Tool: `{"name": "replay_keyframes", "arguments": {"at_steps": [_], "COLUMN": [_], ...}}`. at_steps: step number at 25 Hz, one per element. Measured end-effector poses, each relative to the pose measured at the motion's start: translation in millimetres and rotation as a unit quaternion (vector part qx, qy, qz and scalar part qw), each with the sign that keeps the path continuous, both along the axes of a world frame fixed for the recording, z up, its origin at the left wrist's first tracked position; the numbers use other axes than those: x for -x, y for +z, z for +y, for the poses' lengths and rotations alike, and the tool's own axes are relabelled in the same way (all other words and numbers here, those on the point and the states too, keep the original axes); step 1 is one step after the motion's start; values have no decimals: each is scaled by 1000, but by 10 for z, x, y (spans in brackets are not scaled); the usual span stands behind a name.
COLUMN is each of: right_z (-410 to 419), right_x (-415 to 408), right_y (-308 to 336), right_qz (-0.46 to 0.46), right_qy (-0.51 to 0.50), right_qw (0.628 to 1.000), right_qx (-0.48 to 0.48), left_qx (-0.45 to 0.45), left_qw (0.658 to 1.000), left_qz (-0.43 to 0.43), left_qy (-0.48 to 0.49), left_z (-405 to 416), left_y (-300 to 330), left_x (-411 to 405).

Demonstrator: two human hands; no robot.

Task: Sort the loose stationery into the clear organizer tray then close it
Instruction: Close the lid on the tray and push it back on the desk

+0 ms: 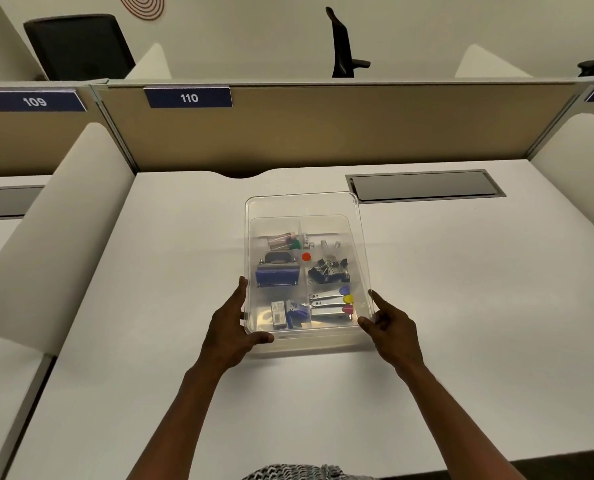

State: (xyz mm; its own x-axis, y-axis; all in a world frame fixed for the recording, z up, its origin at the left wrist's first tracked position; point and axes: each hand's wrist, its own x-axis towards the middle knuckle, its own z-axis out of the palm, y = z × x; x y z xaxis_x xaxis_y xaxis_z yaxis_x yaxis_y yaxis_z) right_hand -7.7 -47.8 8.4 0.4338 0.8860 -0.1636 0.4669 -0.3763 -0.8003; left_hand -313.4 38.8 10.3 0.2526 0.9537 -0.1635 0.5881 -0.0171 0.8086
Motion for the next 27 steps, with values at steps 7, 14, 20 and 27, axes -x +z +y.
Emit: {"name": "replay_keyframes", "arguments": {"at_steps": [7, 14, 20, 27], "right_z": [27, 55, 105, 134], "right_x": [-63, -74, -109, -125], "right_y": [5, 52, 81, 100], "right_qz": [19, 38, 32, 22], "right_qy": [26, 39, 55, 65], "right_qw": [999, 998, 996, 995], "right_qx": [13, 34, 61, 76], "left_qx": [12, 20, 21, 28], "left_qw": [1000, 999, 998, 996], "left_qz": [14, 30, 52, 82], "left_qy": [-16, -20, -24, -29], "left_z": [19, 57, 86, 96], "left_y": [20, 8, 19, 33], "left_x": [7, 21, 23, 14]}}
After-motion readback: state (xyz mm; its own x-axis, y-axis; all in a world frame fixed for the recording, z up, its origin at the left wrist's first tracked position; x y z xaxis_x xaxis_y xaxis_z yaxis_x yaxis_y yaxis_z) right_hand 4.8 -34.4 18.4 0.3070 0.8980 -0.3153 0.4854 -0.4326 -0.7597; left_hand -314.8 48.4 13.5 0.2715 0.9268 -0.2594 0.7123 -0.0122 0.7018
